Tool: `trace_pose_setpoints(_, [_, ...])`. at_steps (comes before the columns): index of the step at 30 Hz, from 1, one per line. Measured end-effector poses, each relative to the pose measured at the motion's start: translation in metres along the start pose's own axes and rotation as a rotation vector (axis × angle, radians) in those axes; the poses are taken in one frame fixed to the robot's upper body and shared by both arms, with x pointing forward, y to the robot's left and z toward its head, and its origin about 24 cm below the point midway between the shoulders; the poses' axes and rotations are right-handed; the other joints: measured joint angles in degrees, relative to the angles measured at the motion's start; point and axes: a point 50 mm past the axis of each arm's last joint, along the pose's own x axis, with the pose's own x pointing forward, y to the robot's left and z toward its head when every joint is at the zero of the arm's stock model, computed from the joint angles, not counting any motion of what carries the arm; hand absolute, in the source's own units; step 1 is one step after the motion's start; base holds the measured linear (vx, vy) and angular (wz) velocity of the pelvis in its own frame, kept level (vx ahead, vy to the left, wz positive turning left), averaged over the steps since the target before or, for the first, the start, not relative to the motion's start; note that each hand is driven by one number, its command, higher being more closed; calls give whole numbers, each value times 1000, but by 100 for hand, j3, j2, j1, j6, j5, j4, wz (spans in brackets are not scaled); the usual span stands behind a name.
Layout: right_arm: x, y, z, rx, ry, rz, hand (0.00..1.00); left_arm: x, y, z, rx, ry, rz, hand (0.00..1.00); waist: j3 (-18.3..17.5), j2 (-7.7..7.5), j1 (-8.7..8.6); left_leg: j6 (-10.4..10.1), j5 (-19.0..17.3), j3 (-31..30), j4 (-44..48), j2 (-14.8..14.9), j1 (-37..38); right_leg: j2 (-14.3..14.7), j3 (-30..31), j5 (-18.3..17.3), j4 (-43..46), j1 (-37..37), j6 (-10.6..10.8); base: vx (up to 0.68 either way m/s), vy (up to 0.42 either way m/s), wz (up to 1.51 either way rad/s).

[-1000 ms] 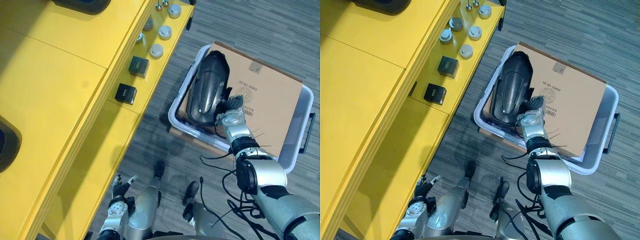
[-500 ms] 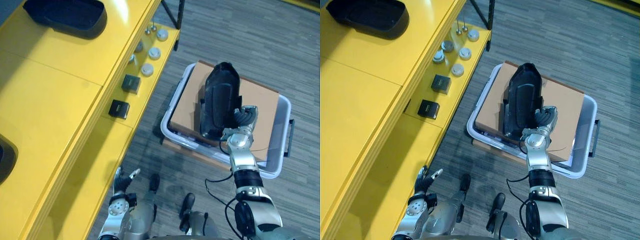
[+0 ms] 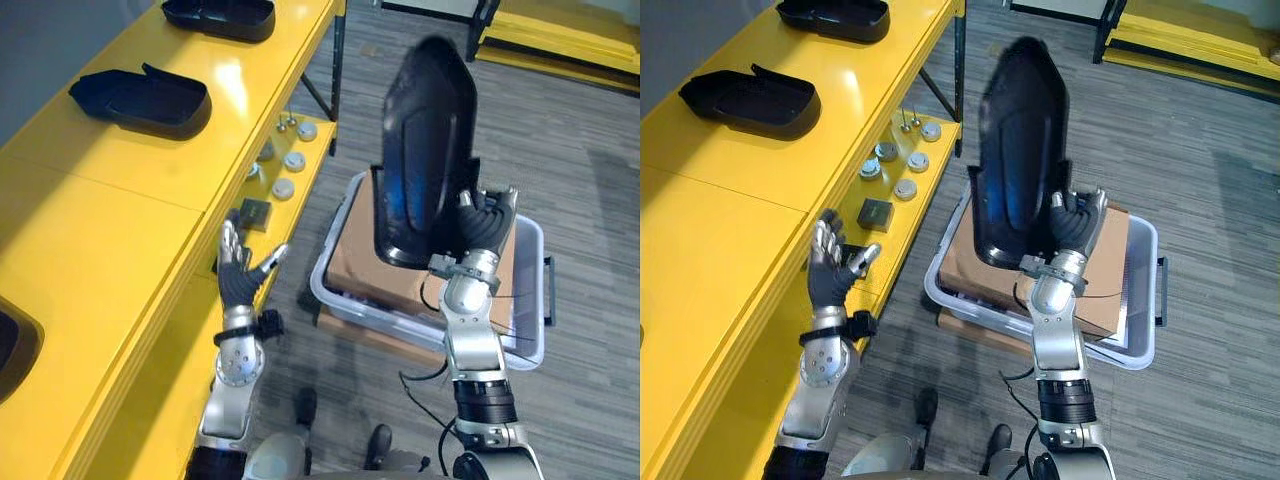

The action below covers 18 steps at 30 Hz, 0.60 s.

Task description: Walk over and take plastic housings, then place them on the shelf

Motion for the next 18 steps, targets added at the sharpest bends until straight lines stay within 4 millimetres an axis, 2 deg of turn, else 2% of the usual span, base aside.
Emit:
trace_pose_setpoints(3, [-5,9,16,51,-54,49,100,1,-11,9,-31,-44,-43,0,-47,-4,-30,0,-2,71,-17,3,121,-3,109,0,-8,76,0,12,-4,-16])
trace_pose_setpoints(5, [-12,20,29,105,-105,104,100,1,-19,11,-43,-51,-75,0,-156,-1,-149,0,-3,118,-53,15,154,0,145,3,-6,66,1,-12,-1,-16])
trace_pose_setpoints(10, [-24,26,43,161,-153,174,100,1,-42,21,-84,-85,-167,0,-266,0,-164,-1,-7,246,-127,42,265,10,305,39,-6,67,17,-30,5,-17])
trace_pose_setpoints(12, [-33,37,52,208,-175,236,100,1,-52,25,-100,-93,-202,0,-327,11,-183,0,-7,290,-129,42,283,16,352,58,-5,59,27,-33,4,-11])
trace_pose_setpoints(18, [-40,36,46,292,-105,252,100,2,-54,24,-99,-80,-199,0,-525,6,-229,0,-7,337,-130,20,294,12,398,80,-8,57,51,-5,1,-2])
